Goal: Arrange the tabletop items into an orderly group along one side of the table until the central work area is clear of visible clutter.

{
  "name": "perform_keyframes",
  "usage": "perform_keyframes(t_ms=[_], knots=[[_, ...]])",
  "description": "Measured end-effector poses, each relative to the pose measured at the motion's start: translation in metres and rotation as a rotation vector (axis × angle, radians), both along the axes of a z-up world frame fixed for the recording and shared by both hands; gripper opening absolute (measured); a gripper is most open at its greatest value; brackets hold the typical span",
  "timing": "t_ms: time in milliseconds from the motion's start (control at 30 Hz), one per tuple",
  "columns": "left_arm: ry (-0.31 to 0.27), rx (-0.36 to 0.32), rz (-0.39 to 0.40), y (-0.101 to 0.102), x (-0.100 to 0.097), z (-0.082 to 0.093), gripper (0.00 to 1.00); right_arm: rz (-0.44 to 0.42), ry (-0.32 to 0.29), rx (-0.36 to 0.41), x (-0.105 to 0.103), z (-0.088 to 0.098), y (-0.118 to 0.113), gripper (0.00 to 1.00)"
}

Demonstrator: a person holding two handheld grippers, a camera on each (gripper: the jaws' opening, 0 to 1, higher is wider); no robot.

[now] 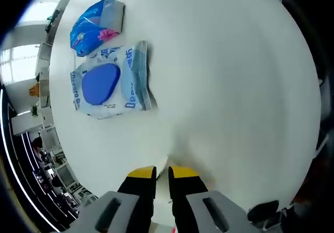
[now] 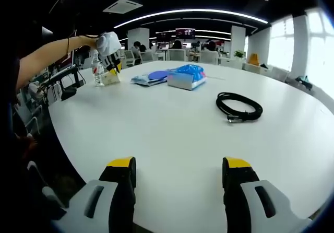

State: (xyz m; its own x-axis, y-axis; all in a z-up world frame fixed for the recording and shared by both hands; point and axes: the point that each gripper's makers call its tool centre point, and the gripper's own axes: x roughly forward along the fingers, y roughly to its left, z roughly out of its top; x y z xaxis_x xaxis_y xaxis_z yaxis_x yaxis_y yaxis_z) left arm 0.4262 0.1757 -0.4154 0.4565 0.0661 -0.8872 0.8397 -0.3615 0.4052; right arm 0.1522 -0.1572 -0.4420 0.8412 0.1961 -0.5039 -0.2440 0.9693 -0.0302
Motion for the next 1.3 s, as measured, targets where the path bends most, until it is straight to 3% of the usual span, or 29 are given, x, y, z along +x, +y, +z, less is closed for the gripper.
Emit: perform_keyframes(t_ms=[400, 633, 967, 1033, 1167, 1300], knots=[[-0.017, 0.056, -0.011, 0.000, 0.004, 0.004, 0.01, -0.001, 0.000, 0.005, 0.001, -0.001, 0.000, 0.63], [-0.069, 0.019, -0.001, -0.001, 0.009, 0.020, 0.01, 0.002, -0.002, 0.007, 0.002, 0.000, 0.001, 0.63], [-0.211, -0.214, -0.018, -0.019, 0.019, 0.052, 0.01, 0.016, -0.002, -0.003, 0.002, 0.001, 0.004, 0.63], [-0.256, -0.247, -0.018, -0.018, 0.020, 0.058, 0.01, 0.019, -0.003, 0.005, 0.002, 0.001, 0.005, 0.63], [-0.281, -0.345, 0.005, -0.013, 0.014, 0.059, 0.01, 0.027, -0.009, 0.002, 0.003, 0.004, 0.008, 0.63], [-0.313, -0.384, 0.014, 0.001, 0.011, 0.057, 0.01, 0.041, -0.009, -0.005, 0.004, 0.005, 0.012, 0.63]])
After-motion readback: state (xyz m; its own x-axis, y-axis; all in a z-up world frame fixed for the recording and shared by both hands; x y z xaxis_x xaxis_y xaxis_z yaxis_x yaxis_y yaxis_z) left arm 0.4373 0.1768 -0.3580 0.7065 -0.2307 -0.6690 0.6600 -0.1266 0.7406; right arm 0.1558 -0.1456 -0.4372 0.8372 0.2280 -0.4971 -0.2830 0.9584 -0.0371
